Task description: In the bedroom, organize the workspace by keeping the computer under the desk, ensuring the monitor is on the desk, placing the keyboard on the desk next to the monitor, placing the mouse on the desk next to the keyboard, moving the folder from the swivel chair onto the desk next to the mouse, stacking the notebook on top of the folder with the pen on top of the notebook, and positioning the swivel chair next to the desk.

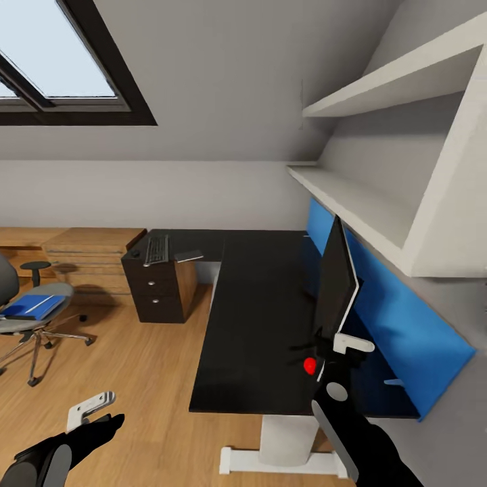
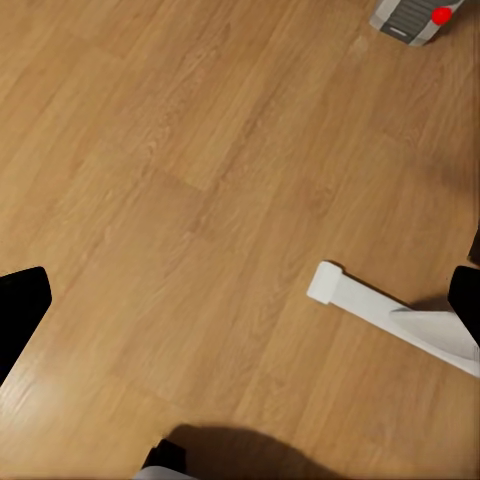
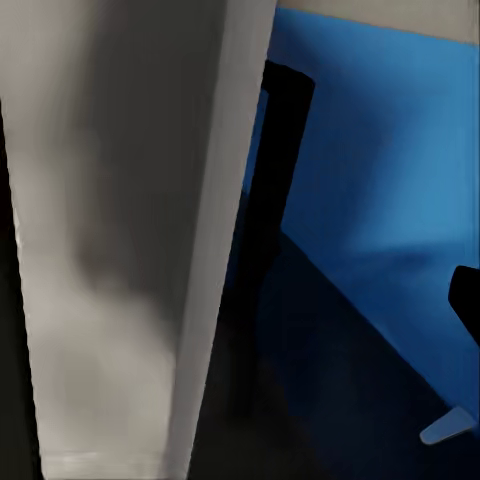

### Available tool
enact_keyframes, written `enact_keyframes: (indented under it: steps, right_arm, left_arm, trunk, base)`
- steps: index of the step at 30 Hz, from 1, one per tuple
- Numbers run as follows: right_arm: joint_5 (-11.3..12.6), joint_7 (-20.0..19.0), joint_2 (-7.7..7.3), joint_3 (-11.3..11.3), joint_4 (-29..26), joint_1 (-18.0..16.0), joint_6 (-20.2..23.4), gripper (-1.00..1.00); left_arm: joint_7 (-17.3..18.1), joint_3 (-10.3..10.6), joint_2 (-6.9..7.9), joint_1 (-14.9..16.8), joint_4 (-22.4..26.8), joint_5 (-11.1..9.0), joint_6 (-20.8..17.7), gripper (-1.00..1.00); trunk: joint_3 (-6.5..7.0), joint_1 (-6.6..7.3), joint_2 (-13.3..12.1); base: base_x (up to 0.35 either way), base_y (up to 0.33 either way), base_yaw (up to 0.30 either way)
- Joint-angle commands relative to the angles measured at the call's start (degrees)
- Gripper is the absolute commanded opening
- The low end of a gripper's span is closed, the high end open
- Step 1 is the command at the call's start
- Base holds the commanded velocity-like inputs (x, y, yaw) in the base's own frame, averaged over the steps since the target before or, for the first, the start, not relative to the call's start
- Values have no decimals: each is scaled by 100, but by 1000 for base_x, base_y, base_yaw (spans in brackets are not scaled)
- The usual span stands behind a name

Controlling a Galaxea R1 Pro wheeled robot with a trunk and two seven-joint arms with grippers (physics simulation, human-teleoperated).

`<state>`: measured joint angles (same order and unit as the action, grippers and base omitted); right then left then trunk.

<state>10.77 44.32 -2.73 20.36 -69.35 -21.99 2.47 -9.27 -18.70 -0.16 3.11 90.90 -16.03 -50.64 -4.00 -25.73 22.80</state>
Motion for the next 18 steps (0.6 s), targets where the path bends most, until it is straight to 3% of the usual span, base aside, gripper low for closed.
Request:
enact_keyframes:
  steps: [1, 10, 18]
  right_arm:
    - [31, 42, -8, 21, -8, -7, 26, 100]
    - [31, 38, -9, 21, -7, -7, 26, 100]
    - [31, 39, -9, 21, -7, -7, 26, 100]
  left_arm:
    - [-48, -3, -2, 6, 7, -59, -25, 100]
    - [-47, -3, -2, 6, 7, -64, -26, 100]
    - [-40, -3, 3, 6, 7, -67, -32, 100]
  trunk:
    - [-13, -5, 11]
    - [-13, -5, 11]
    - [-13, -5, 11]
  base:
    - [0, -70, 0]
    - [-8, -17, 0]
    - [-199, -1, 0]
